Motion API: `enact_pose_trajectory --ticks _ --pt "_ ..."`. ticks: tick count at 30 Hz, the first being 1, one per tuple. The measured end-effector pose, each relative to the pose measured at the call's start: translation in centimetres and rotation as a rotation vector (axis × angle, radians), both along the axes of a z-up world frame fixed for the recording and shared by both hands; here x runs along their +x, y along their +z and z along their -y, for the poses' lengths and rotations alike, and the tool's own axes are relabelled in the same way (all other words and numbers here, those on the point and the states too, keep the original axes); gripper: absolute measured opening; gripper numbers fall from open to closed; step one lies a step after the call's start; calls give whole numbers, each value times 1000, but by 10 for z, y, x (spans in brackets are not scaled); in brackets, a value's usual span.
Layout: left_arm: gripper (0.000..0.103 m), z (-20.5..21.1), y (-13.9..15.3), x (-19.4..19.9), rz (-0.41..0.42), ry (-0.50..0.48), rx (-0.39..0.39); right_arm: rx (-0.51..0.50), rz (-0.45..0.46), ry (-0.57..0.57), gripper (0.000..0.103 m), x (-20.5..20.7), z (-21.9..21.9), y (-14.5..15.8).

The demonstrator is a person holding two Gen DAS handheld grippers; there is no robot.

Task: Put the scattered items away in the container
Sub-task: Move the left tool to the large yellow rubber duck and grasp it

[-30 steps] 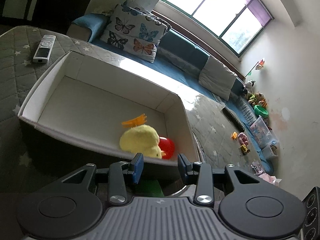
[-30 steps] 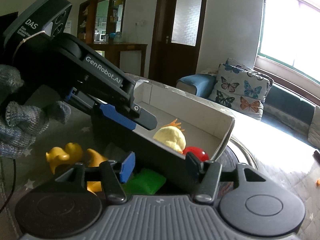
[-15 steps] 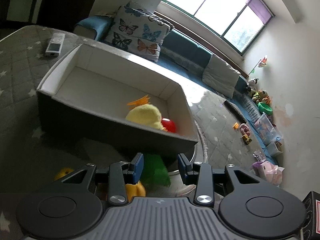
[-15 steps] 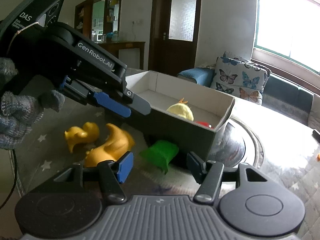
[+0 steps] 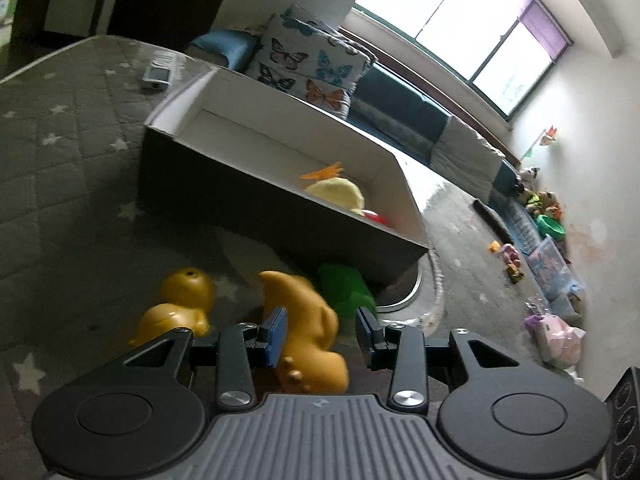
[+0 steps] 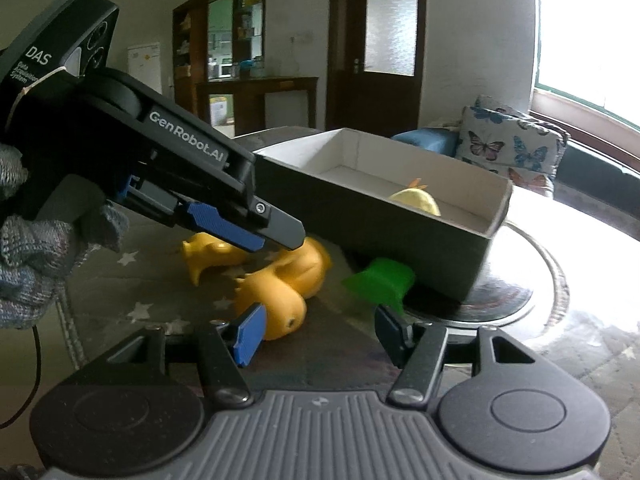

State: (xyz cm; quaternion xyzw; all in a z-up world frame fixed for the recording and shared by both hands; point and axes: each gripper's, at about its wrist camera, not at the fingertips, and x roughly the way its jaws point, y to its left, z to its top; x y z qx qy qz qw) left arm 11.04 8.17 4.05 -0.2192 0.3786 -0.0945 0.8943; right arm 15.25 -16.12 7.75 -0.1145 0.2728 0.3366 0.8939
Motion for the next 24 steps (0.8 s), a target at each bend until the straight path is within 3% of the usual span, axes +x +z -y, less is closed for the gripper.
enact_pose_trajectory --ticks 9,20,24 --pt "40 -6 -18 -1 -60 5 -20 -10 -18 48 61 2 -21 -9" --pt "41 -4 -33 3 -147 -55 -149 -18 -32 61 61 5 -24 -12" --pt "41 0 -34 1 -148 -66 -145 -23 -44 62 59 3 -19 -14"
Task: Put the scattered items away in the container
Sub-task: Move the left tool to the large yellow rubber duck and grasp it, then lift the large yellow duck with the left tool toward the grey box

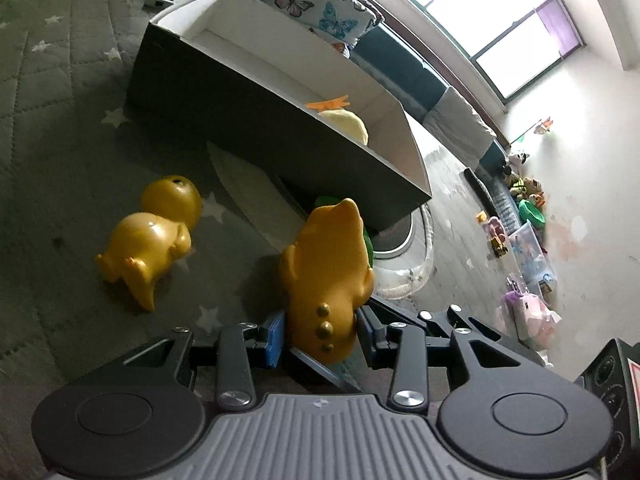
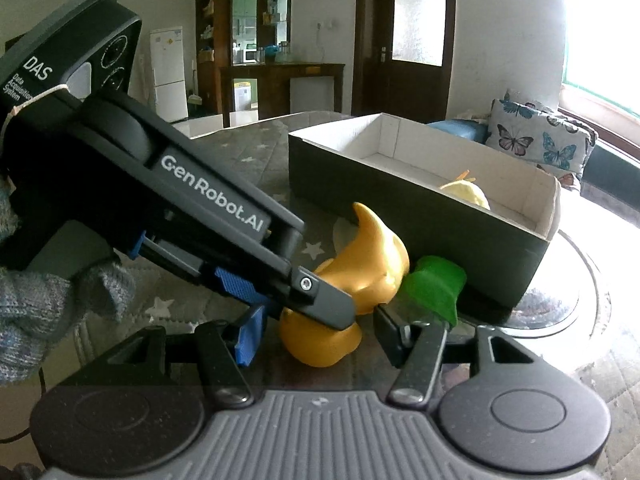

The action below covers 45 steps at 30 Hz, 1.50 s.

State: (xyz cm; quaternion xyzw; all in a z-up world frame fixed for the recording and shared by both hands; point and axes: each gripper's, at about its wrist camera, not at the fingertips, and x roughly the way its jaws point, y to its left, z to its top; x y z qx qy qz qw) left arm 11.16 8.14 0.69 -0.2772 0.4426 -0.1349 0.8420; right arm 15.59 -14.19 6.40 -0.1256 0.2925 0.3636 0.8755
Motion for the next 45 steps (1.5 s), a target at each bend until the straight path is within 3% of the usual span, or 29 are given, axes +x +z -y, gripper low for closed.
enact_pose_trajectory --ticks 5,14,25,34,45 --pt "41 5 1 -2 -2 -13 12 0 -12 11 53 -2 3 0" --pt "41 12 -2 -9 -57 -23 -59 -11 -12 16 55 -10 16 5" --pt "41 19 -14 -11 -145 -4 -196 -49 21 -7 71 -26 34 11" --pt "40 34 3 -15 -70 -85 -107 -44 15 -70 70 -32 49 7" --pt "40 29 21 -7 18 -78 -70 -49 18 -148 69 -38 69 7"
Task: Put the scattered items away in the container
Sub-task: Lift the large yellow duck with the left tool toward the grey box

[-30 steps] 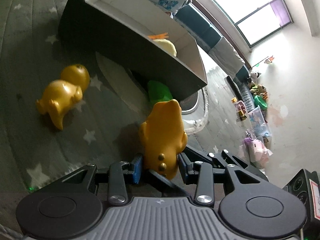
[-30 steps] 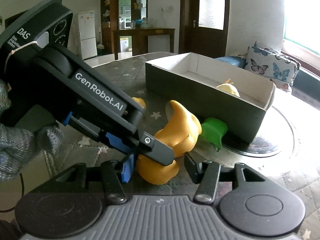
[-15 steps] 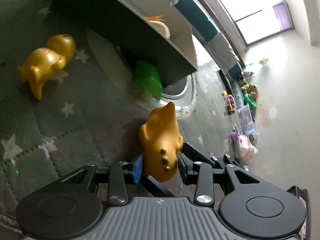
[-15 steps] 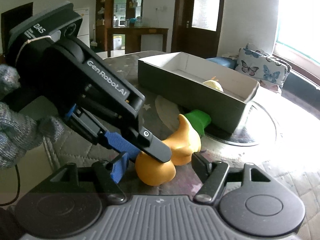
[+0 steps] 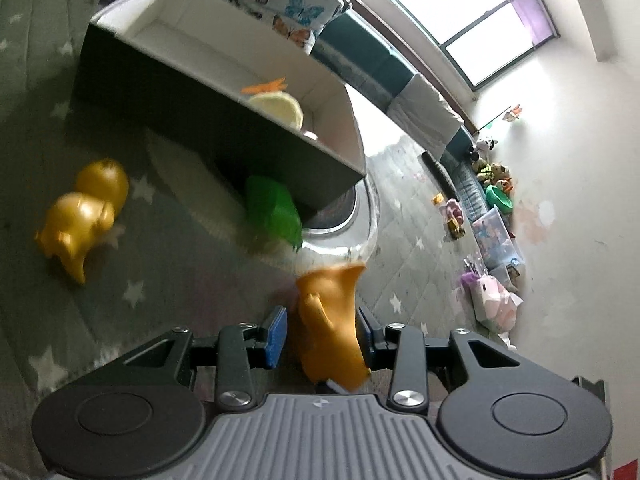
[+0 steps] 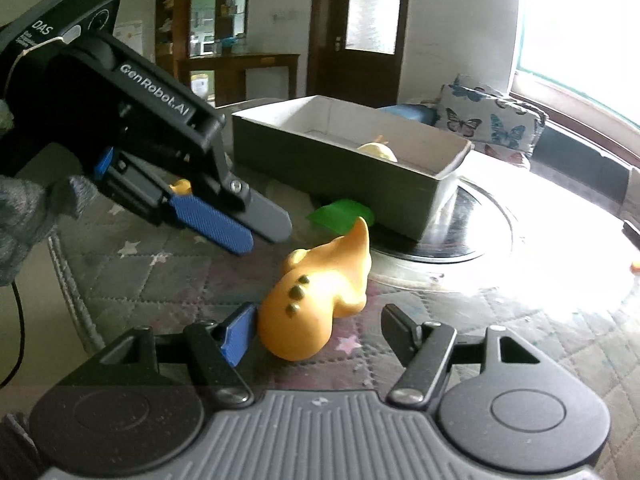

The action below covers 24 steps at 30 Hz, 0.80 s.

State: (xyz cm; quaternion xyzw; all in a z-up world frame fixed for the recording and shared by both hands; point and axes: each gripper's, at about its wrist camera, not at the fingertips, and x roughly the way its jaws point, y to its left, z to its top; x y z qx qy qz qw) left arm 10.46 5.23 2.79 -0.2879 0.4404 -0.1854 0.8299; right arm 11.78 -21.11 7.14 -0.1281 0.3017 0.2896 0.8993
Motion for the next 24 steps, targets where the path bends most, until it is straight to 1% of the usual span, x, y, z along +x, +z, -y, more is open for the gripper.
enact_pose_trajectory --ticks 5,11,13,15,17,20,24 --pt "40 11 4 14 37 -39 24 8 -10 -10 69 -2 -1 -2" --pt "40 30 4 27 38 -86 33 34 -32 -52 69 3 0 -6" --pt "40 34 4 28 42 -96 35 49 -47 -73 68 5 4 -7" --pt "40 37 4 32 46 -99 36 64 -64 -86 64 7 8 -9" --pt "40 40 2 36 42 -92 39 73 -72 -90 59 7 10 -9" --pt "40 47 0 39 36 -102 50 80 -78 -95 58 7 13 -9" --pt "40 54 -2 40 49 -109 102 87 -88 -102 57 10 12 -10"
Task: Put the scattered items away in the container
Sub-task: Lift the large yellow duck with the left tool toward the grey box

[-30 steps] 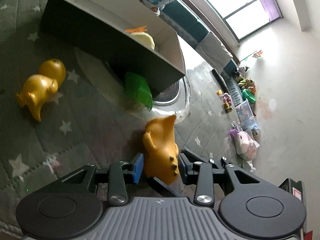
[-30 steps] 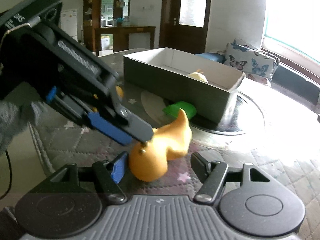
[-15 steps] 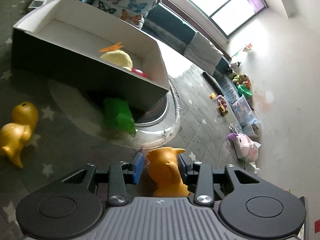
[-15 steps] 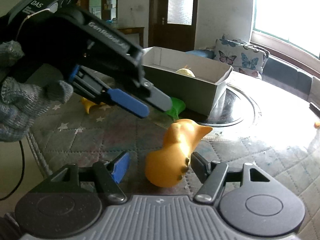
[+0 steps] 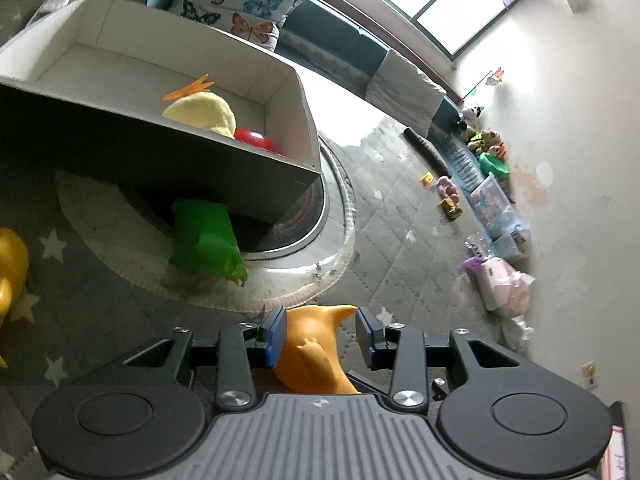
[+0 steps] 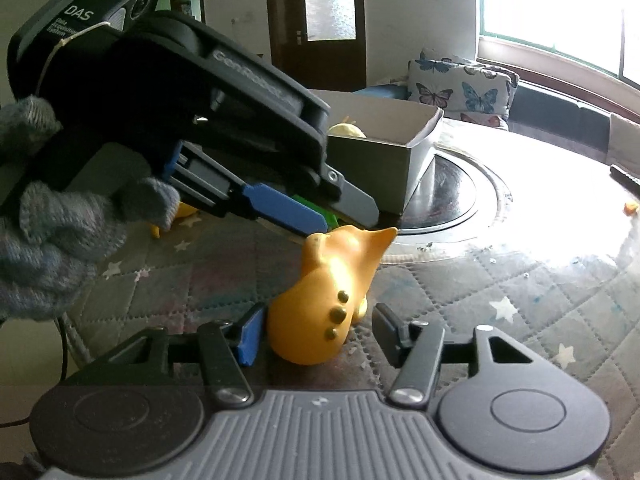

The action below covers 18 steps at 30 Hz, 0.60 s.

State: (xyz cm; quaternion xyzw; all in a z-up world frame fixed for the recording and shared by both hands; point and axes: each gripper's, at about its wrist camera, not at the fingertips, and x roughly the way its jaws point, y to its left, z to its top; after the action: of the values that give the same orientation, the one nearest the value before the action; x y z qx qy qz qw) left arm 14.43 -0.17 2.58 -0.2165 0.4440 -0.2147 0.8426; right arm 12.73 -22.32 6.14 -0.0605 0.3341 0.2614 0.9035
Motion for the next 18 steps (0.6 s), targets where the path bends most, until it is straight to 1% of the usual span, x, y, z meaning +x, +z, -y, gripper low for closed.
enact_pose_trajectory --ticks 5,13,18 --pt "40 7 -5 2 -16 -6 77 1 -16 -2 54 0 -1 -3" --pt "42 9 -7 10 -38 -3 80 -3 -19 1 53 1 -1 -1" --pt "42 4 -10 9 -56 7 48 -20 -20 21 51 -2 2 0"
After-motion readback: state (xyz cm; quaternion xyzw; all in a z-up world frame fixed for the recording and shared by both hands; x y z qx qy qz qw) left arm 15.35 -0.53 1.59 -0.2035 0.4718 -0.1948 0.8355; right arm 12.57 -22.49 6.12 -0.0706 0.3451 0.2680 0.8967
